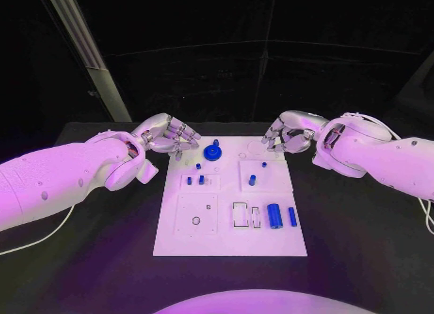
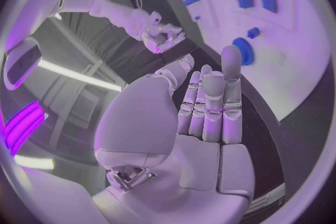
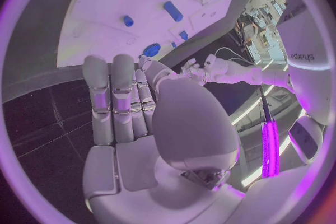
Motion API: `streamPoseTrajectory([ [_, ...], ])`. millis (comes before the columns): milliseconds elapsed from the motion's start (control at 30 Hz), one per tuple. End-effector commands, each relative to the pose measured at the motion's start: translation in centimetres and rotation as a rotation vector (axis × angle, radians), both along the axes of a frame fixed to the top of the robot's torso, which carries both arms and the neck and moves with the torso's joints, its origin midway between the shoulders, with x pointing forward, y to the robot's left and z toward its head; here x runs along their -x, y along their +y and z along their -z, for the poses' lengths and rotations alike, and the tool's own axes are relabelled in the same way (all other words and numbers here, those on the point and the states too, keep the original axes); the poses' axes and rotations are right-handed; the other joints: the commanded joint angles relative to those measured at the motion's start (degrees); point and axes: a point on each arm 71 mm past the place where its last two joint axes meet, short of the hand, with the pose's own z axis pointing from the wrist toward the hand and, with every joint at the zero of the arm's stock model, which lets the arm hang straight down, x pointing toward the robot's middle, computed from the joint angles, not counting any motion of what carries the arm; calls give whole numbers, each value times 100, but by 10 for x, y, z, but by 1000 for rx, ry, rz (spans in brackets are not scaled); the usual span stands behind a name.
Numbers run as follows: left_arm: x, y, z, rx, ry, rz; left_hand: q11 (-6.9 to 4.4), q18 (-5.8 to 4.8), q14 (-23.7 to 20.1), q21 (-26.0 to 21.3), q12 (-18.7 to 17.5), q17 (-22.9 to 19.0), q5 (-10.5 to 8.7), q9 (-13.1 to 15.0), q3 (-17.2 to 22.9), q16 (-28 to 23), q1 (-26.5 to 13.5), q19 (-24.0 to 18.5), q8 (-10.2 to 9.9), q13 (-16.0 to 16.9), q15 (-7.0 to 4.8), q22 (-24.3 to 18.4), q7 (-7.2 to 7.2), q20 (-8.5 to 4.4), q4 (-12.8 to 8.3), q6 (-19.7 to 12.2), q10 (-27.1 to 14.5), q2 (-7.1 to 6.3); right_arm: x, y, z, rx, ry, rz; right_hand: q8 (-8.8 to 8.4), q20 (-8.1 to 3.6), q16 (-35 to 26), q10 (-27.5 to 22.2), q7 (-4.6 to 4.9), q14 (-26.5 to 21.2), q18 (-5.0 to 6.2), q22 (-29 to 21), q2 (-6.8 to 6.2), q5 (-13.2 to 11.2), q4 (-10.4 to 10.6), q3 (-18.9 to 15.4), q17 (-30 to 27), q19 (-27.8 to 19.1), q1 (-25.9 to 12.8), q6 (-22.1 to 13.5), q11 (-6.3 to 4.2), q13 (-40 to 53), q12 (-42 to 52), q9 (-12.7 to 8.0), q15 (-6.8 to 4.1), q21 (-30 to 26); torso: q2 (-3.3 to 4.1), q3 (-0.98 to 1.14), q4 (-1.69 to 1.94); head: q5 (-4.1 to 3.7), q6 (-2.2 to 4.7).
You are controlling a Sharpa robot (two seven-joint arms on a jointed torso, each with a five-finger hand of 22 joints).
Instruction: Assemble the parts on the task board
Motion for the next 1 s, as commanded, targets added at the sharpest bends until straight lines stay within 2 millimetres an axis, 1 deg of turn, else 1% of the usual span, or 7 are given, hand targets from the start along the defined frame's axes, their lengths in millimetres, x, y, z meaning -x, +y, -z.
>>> streamPoseTrajectory([
  [33, -2, 8, -9, 411, 98, -135, 2, 37, -59, -28, 47, -52, 31, -8, 35, -41, -11, -39, 21, 12, -4, -18, -3, 0, 13, 49, 33, 42, 4, 3, 4, 197, -96, -20, -36, 18, 48, -69, 47, 32, -5, 29, -77, -26, -6, 49, 61, 56, -6, 2, 22, -97, -85, -9, 24, 32, 0, -7, 2, -70, 23],
  [167, 1, 11, -10, 482, 128, -154, -6, 37, -103, -53, 99, -128, 36, -9, 33, -75, -14, -58, 35, 24, -9, -31, -6, -4, 14, 67, 46, 54, 11, 8, 12, 237, -110, -38, -110, 58, 125, -158, 103, 47, -17, 95, -165, -40, -22, 133, 209, 88, -74, -100, 85, -300, -237, -18, 69, 77, 7, 5, 7, -76, 35],
  [300, 3, 13, -10, 503, 137, -162, -9, 37, -138, -72, 135, -182, 35, -8, 28, -100, -13, -72, 50, 31, -10, -41, -8, -6, 10, 90, 49, 54, 13, 12, 16, 248, -112, -51, -128, 82, 160, -196, 131, 47, -20, 123, -214, -65, -35, 175, 271, 99, -112, -163, 116, -416, -305, -19, 93, 98, 16, 8, -5, -28, 52],
  [367, 3, 14, -10, 507, 139, -167, -10, 37, -179, -83, 150, -281, 34, -7, 25, -151, -12, -79, 58, 34, -11, -47, -8, -7, 8, 100, 46, 54, 13, 13, 18, 252, -109, -54, -130, 94, 179, -207, 145, 46, -22, 143, -227, -125, -44, 202, 307, 106, -131, -200, 128, -484, -335, -18, 106, 113, 10, 1, 10, -28, 60],
  [433, 4, 14, -10, 509, 140, -169, -10, 37, -210, -94, 164, -347, 33, -8, 21, -188, -16, -86, 63, 36, -12, -54, -8, -8, 9, 106, 44, 54, 13, 15, 21, 256, -105, -56, -127, 108, 198, -207, 154, 41, -23, 161, -236, -278, -55, 224, 340, 110, -154, -233, 142, -563, -360, -16, 116, 126, 8, -4, 10, -28, 61],
  [600, 4, 14, -11, 511, 140, -174, -6, 36, -226, -111, 185, -367, 32, -15, 8, -201, -26, -94, 56, 39, -11, -64, 3, -8, 10, 89, 35, 44, 13, 18, 27, 264, -97, -60, -120, 111, 225, -194, 156, 41, -26, 199, -219, -331, -79, 267, 395, 122, -141, -240, 143, -625, -371, -12, 118, 152, 15, 4, 10, -39, 66],
  [1000, 4, 16, -10, 508, 138, -187, 7, 34, -235, -128, 200, -379, 32, -23, -3, -205, -29, -98, 43, 38, -5, -76, 20, -6, 8, 57, 3, 35, 12, 23, 39, 291, -63, -69, -75, 95, 401, -32, 125, 84, -50, 381, -122, -410, -173, 520, 706, 188, -73, -121, 112, -804, -353, 6, 94, 284, 18, 8, 2, -36, 14],
])
